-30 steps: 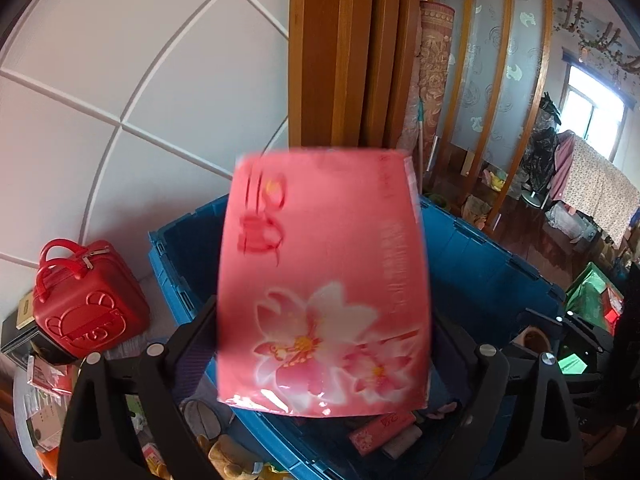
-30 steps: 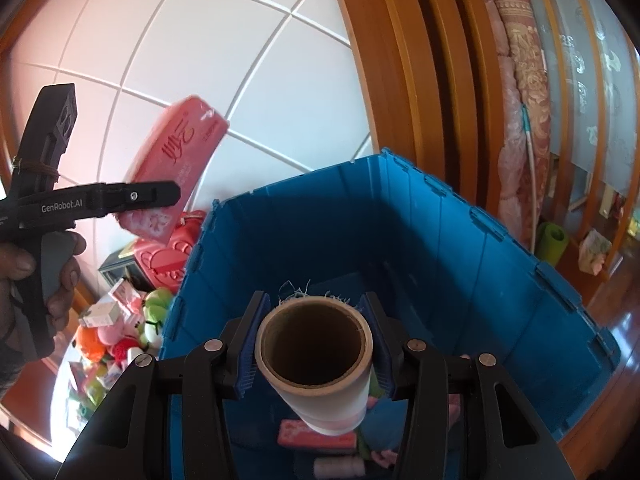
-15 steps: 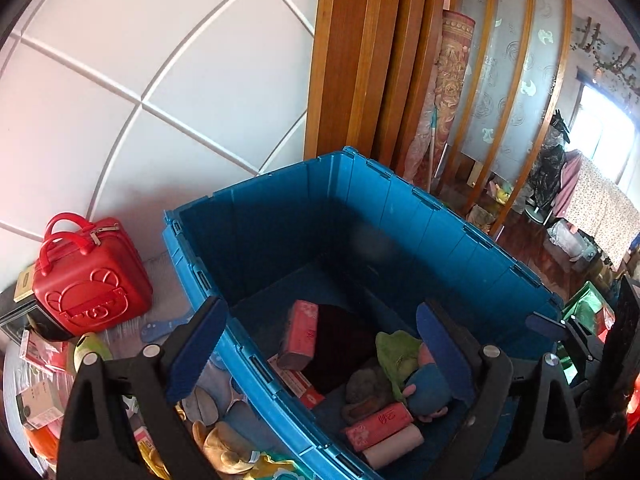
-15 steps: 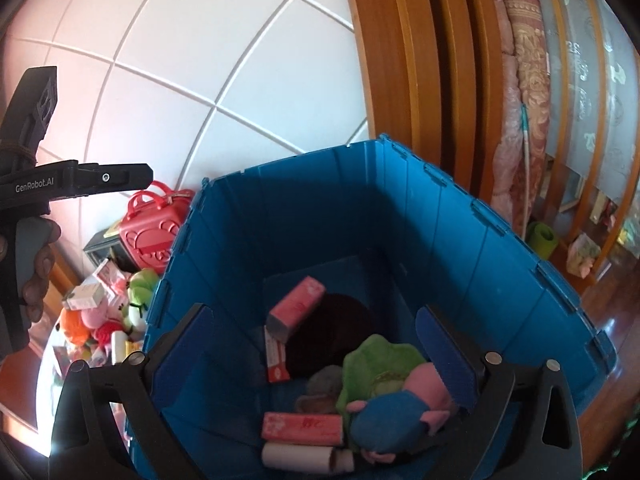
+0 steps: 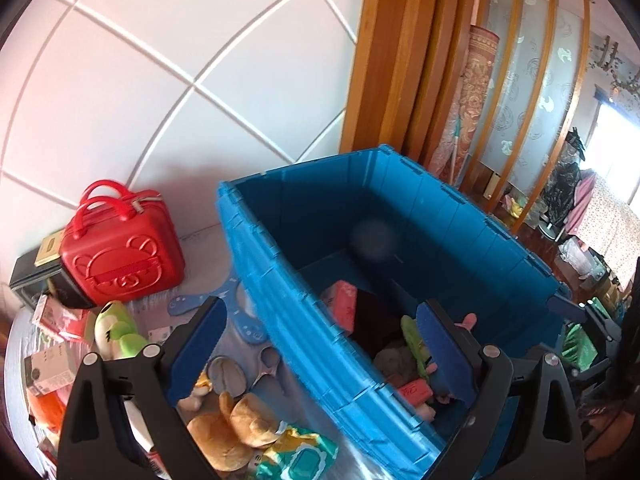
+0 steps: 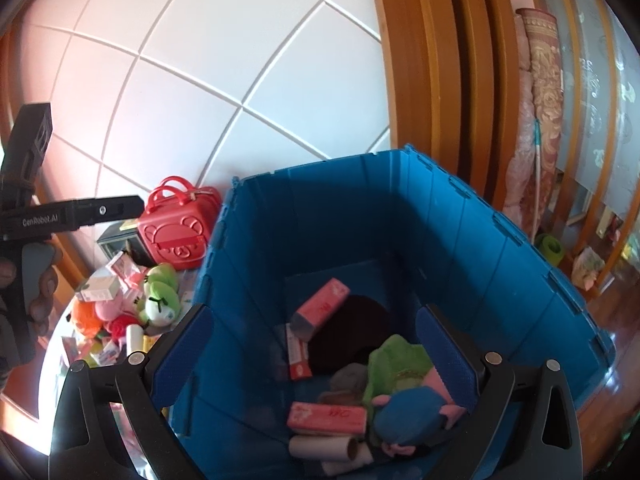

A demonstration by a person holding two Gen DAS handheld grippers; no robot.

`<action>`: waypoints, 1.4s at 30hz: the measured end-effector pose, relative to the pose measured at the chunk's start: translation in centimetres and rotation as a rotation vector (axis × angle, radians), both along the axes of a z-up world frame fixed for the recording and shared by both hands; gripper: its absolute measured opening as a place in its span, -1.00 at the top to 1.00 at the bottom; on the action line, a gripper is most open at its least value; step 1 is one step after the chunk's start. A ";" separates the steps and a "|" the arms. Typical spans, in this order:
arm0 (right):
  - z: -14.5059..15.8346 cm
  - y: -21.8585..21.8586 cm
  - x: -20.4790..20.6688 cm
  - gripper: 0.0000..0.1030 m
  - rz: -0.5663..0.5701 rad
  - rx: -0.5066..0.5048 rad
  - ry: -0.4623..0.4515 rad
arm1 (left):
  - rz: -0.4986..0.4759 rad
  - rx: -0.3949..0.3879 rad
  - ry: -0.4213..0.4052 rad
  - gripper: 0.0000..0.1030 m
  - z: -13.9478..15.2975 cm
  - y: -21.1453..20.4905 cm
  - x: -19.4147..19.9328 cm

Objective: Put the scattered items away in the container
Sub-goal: 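Move both open tools back over the heap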

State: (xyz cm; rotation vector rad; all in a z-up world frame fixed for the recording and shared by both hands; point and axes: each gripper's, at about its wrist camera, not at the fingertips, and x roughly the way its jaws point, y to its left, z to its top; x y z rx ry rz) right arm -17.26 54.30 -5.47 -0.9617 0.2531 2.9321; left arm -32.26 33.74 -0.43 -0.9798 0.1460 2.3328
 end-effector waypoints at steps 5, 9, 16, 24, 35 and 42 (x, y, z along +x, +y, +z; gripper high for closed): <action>0.4 -2.9 0.0 -0.99 0.048 0.007 0.006 | 0.064 -0.009 -0.027 -0.88 -1.8 -4.9 0.5; 0.6 -6.3 -0.4 -0.99 0.107 0.018 0.005 | 0.136 -0.010 -0.057 -0.88 -3.7 -10.2 0.7; 0.6 -14.2 -2.2 -0.99 0.236 0.050 -0.012 | 0.323 -0.030 -0.143 -0.88 -8.4 -22.1 1.5; -1.2 -23.5 -4.4 -0.99 0.360 0.060 -0.073 | 0.537 -0.069 -0.233 -0.88 -13.1 -36.7 3.8; -4.6 -35.3 -6.7 -1.00 0.485 0.071 -0.156 | 0.678 -0.052 -0.302 -0.88 -16.5 -49.4 6.2; -8.5 -40.8 -8.1 -0.99 0.519 0.078 -0.230 | 0.740 -0.079 -0.353 -0.88 -19.8 -55.5 5.9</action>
